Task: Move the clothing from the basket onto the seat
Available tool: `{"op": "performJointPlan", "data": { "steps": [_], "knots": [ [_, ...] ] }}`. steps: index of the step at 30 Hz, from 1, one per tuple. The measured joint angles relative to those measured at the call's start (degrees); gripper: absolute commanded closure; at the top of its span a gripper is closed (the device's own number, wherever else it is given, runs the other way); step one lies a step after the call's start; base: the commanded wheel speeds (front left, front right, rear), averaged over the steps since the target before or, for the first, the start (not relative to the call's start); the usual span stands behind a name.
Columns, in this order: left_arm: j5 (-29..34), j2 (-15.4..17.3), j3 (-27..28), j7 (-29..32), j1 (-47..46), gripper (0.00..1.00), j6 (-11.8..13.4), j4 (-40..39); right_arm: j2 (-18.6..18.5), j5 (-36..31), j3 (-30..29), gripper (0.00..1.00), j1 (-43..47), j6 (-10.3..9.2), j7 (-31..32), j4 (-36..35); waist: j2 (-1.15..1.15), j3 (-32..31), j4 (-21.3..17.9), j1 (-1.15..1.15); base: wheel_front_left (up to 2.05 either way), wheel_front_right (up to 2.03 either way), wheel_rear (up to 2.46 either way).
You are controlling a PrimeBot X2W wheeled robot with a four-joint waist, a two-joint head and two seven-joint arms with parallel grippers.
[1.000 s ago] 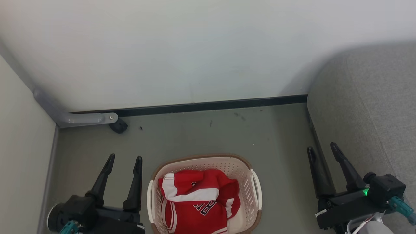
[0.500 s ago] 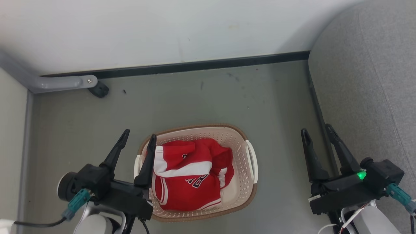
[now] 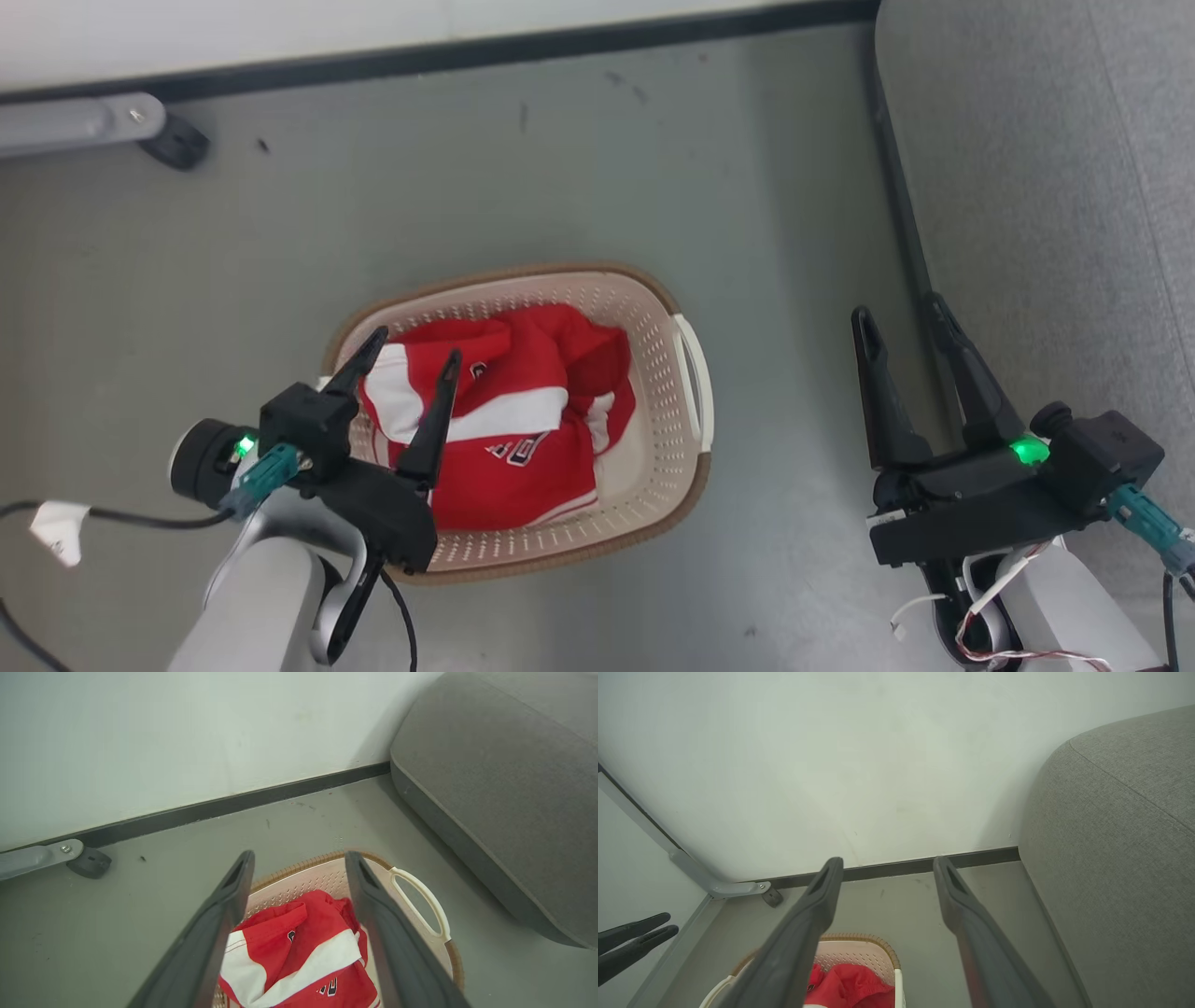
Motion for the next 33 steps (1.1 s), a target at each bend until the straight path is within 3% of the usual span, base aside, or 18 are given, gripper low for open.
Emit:
{"op": "performJointPlan", "data": {
  "steps": [18,33],
  "knots": [
    [5.7,2.1,-7.2,5.0,-9.7,0.00,-1.1,13.3,3.4,-0.8,-1.2,0.00,-3.2,0.58,-0.1,-0.4,0.00,11.7,-4.7,0.00,0.00,0.00,0.00],
    [8.9,3.6,-8.4,8.0,-15.9,0.00,-0.9,23.0,5.7,-1.5,-1.5,0.00,-4.5,1.62,-0.1,0.4,0.00,15.6,-7.5,-0.01,0.00,0.00,0.00]
  ]
}}
